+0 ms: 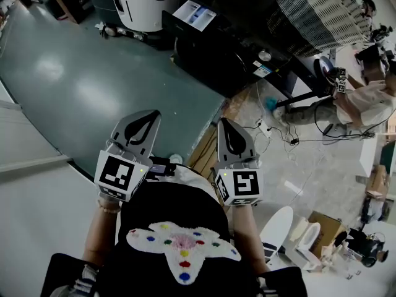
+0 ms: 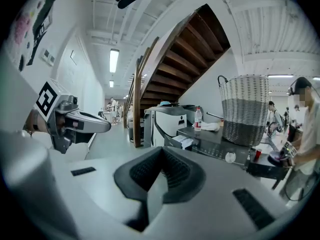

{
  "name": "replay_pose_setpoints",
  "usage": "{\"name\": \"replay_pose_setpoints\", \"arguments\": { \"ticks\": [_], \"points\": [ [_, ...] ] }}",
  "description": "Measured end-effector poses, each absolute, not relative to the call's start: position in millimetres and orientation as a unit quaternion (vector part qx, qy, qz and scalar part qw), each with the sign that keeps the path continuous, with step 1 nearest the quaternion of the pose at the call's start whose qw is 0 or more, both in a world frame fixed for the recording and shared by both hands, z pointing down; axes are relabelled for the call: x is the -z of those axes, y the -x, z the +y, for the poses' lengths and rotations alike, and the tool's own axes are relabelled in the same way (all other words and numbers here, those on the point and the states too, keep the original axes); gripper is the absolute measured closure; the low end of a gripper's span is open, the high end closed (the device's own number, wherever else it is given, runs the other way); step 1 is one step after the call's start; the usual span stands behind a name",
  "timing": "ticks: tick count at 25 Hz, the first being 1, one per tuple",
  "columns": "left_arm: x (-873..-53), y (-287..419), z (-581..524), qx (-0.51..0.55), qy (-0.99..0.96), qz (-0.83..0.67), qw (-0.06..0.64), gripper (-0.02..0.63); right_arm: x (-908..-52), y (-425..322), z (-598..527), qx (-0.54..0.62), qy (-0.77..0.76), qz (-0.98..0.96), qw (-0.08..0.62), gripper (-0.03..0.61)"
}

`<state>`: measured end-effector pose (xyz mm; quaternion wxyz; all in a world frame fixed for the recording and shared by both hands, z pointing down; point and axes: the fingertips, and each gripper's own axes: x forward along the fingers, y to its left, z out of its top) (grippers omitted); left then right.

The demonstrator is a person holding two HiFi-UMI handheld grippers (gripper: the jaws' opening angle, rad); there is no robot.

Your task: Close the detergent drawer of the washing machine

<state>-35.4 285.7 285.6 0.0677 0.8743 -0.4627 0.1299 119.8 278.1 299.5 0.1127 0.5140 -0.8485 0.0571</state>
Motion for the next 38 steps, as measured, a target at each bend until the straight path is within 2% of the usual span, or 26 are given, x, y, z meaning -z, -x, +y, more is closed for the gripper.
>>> {"name": "replay_pose_setpoints", "arguments": {
  "ticks": [25, 38],
  "points": [
    [-284, 31, 290, -0.134, -0.868, -0.475, 0.059, 0.604, -305, -119, 289, -0.021, -0.492, -0.859, 0.141, 0.575],
    [-276, 29, 248, -0.128, -0.882, -0.451, 0.045, 0.604, -296, -118, 260, -0.016, -0.519, -0.844, 0.137, 0.575]
  ]
}}
